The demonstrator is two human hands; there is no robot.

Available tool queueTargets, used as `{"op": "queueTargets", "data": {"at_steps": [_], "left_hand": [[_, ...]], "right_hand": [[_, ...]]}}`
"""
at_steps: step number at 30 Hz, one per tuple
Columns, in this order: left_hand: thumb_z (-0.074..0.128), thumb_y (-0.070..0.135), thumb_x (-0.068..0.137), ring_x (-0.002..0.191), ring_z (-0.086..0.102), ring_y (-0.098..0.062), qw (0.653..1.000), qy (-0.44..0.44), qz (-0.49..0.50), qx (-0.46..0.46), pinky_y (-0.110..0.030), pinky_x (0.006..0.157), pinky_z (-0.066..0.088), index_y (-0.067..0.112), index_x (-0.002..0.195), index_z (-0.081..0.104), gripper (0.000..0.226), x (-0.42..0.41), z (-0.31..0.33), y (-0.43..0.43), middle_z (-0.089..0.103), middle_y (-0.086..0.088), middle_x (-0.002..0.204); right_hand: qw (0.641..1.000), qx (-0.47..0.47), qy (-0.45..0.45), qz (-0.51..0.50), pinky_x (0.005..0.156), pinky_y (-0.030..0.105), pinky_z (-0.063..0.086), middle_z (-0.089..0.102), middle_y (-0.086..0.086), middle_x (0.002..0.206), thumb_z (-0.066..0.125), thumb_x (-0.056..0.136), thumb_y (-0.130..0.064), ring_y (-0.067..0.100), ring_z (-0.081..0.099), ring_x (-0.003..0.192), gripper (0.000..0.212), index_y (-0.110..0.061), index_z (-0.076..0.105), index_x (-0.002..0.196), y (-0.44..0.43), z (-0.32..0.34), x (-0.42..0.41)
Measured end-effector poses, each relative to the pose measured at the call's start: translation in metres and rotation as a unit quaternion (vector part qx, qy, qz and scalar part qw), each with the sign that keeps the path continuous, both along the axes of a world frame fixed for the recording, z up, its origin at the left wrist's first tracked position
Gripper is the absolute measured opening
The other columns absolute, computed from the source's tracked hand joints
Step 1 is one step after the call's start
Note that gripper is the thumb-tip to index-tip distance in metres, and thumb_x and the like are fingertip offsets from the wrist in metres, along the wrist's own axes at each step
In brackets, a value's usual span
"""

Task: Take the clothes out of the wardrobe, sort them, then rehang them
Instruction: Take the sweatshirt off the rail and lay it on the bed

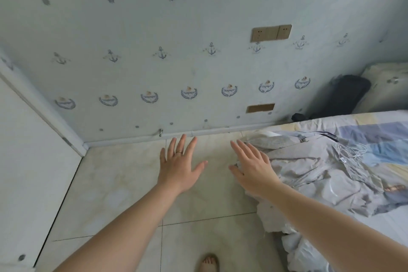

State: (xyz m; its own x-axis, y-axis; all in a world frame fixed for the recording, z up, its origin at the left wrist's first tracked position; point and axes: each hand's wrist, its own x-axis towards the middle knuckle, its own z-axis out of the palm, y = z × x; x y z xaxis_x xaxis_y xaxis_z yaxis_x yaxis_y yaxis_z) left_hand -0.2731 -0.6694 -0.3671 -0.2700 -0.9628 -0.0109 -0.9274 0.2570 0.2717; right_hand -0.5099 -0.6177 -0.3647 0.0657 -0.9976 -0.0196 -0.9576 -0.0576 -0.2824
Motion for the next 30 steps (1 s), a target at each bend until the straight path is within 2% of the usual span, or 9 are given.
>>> {"op": "queueTargets", "data": {"at_steps": [9,13,16,22,30], "left_hand": [[0.029,0.073,0.091,0.152,-0.013,-0.017,0.994,-0.004,0.078,-0.081,-0.053,0.121,-0.002,0.043,0.156,0.002,0.077,0.086,0.071,0.122,-0.007,0.008,0.168],[0.026,0.075,0.090,0.153,-0.012,-0.018,0.983,-0.018,0.108,-0.148,-0.053,0.122,-0.001,0.043,0.156,0.003,0.077,0.131,0.128,0.154,-0.004,0.006,0.168],[0.032,0.071,0.092,0.153,-0.011,-0.017,0.969,-0.017,0.137,-0.206,-0.052,0.122,-0.001,0.043,0.156,0.005,0.074,0.167,0.181,0.176,-0.002,0.007,0.168],[0.026,0.073,0.091,0.153,-0.007,-0.019,0.923,-0.057,0.173,-0.339,-0.054,0.121,0.003,0.040,0.156,0.009,0.075,0.235,0.298,0.234,0.003,0.006,0.168],[0.028,0.069,0.094,0.153,-0.004,-0.021,0.820,-0.156,0.198,-0.514,-0.054,0.121,0.006,0.039,0.156,0.012,0.072,0.336,0.458,0.329,0.006,0.005,0.168]], "right_hand": [[0.991,-0.064,-0.041,0.111,0.121,0.047,0.006,0.000,-0.008,0.164,0.027,0.098,-0.058,0.019,0.000,0.151,0.068,-0.037,-0.007,0.154,0.071,0.049,0.084],[0.979,-0.110,-0.062,0.159,0.121,0.048,0.009,0.003,-0.008,0.164,0.027,0.099,-0.057,0.020,0.002,0.151,0.068,-0.036,-0.005,0.154,0.086,0.095,0.136],[0.964,-0.160,-0.071,0.200,0.120,0.048,0.010,0.003,-0.008,0.164,0.028,0.098,-0.057,0.020,0.002,0.151,0.068,-0.036,-0.004,0.155,0.091,0.144,0.179],[0.915,-0.282,-0.091,0.273,0.120,0.051,0.010,0.006,-0.004,0.164,0.025,0.099,-0.057,0.024,0.002,0.151,0.068,-0.033,-0.003,0.155,0.109,0.259,0.267],[0.812,-0.456,-0.106,0.349,0.118,0.053,0.016,0.009,-0.004,0.164,0.025,0.099,-0.056,0.026,0.007,0.151,0.066,-0.032,0.000,0.156,0.167,0.414,0.383]]}}
